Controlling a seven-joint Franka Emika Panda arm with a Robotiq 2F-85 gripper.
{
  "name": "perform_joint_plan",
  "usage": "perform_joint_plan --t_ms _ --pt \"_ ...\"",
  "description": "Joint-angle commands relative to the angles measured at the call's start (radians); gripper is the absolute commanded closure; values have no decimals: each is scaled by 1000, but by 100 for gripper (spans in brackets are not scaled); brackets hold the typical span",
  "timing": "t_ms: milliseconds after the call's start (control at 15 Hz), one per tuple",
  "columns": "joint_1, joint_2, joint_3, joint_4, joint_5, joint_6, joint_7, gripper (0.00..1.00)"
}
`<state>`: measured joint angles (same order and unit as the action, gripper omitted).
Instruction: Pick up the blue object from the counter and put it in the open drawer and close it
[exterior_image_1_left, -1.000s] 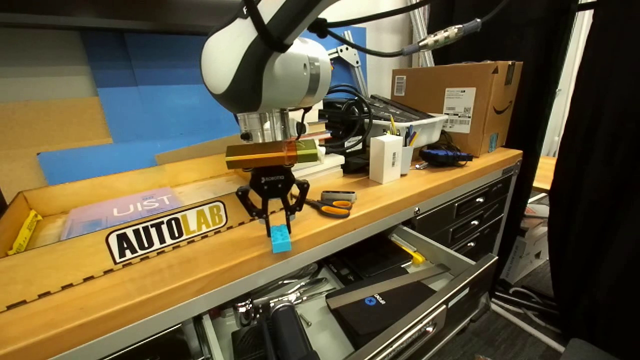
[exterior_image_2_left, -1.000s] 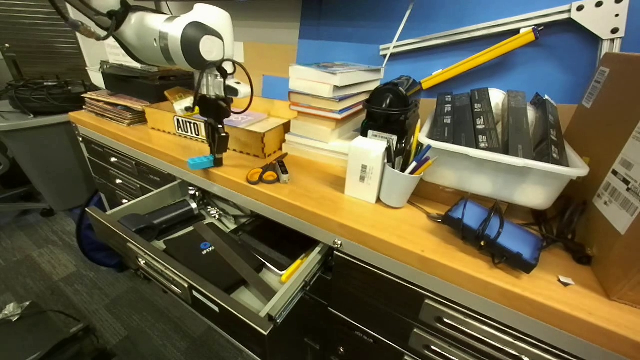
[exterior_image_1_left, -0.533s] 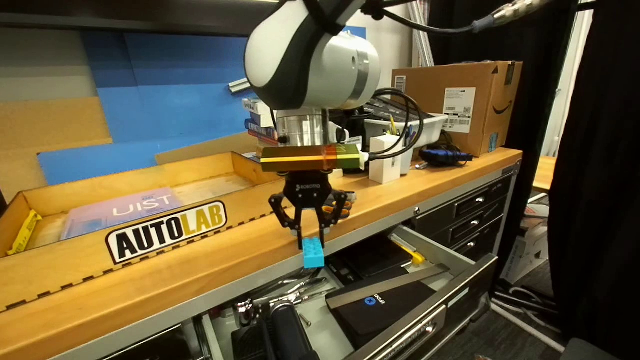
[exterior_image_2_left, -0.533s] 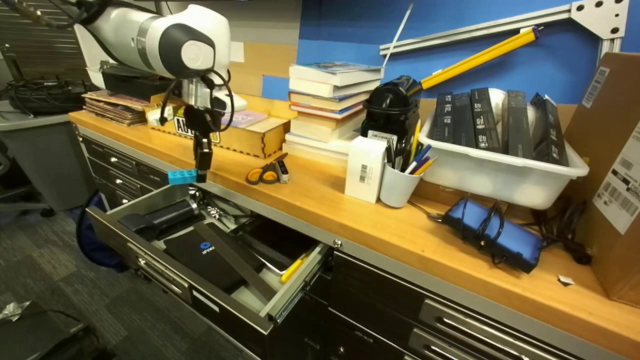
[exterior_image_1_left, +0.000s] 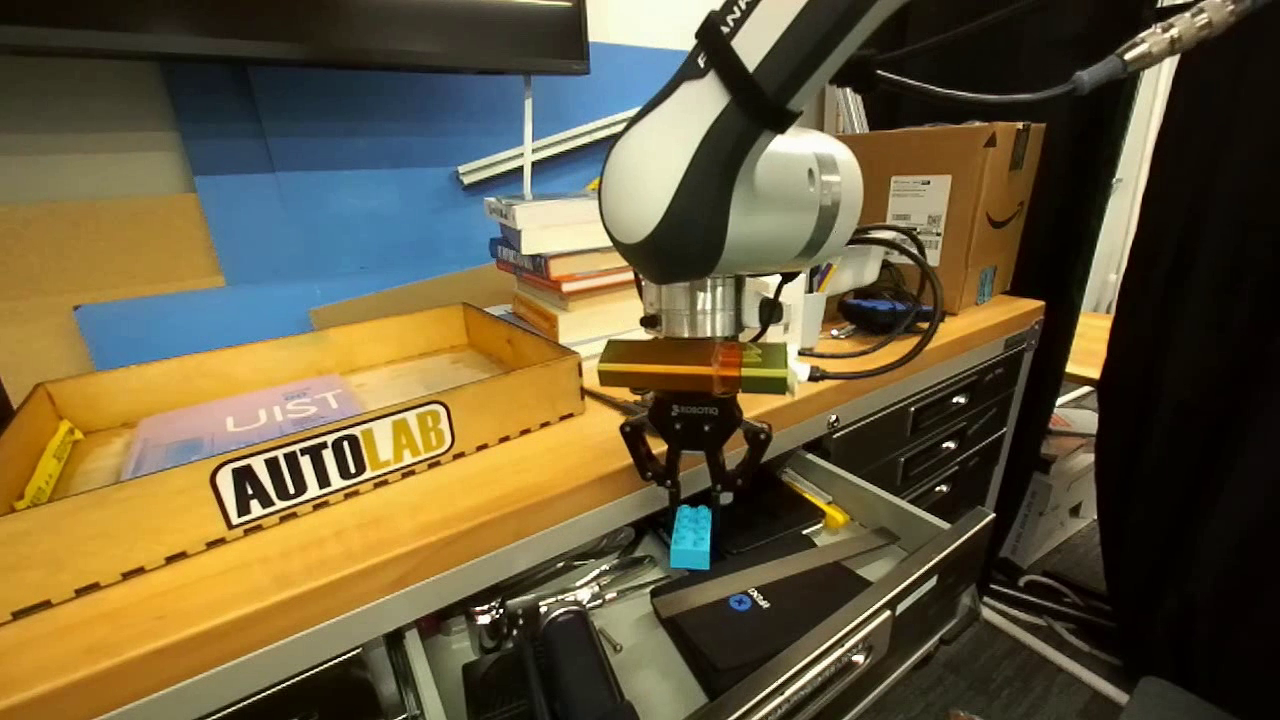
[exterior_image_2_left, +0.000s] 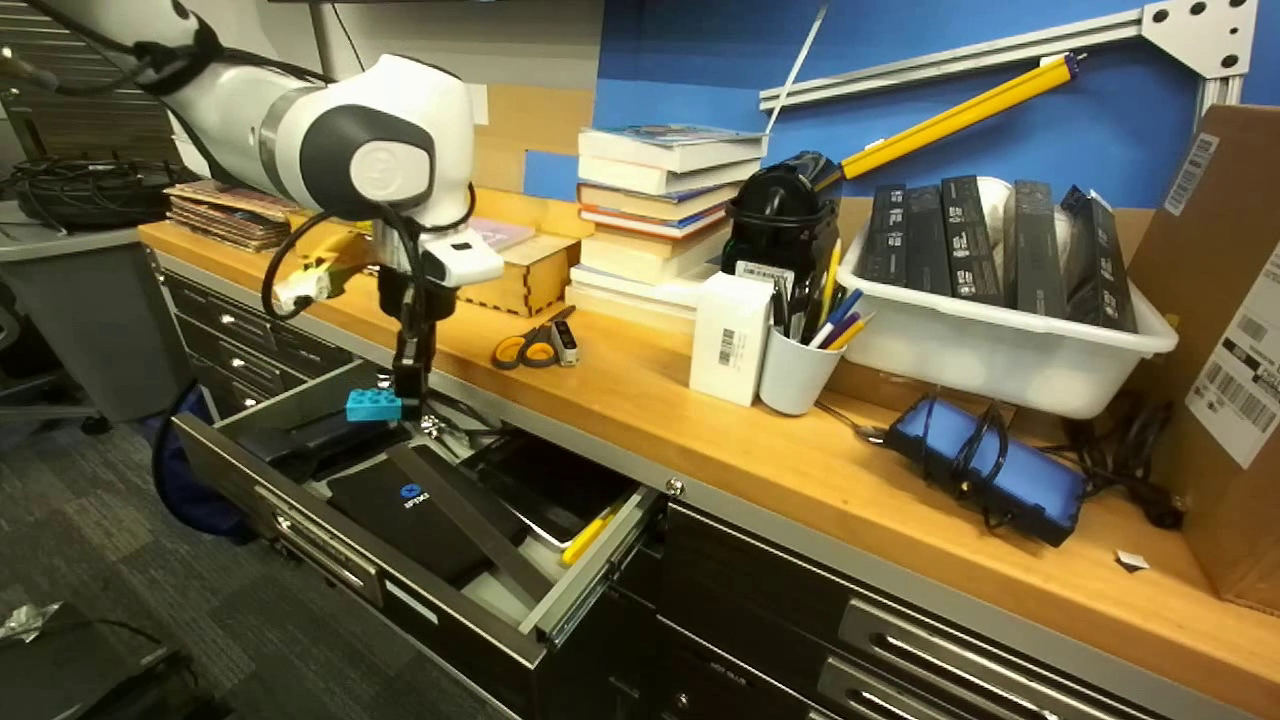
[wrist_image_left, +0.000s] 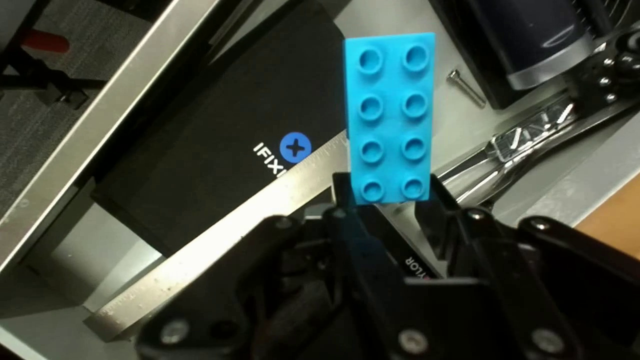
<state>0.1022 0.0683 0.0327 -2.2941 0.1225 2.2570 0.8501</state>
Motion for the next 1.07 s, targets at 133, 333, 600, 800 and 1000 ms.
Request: perform_joint_plan --t_ms 133,333,600,800,1000 --pt "-42 -44 -17 -87 40 89 51 32" --pt "-49 -72 -8 -115 109 58 -13 9" --pt "-31 -186 23 -238 264 6 -179 0" --pt "-13 -229 37 -299 355 -73 -334 0" --pt "-9 -231 38 -317 368 -200 -468 0"
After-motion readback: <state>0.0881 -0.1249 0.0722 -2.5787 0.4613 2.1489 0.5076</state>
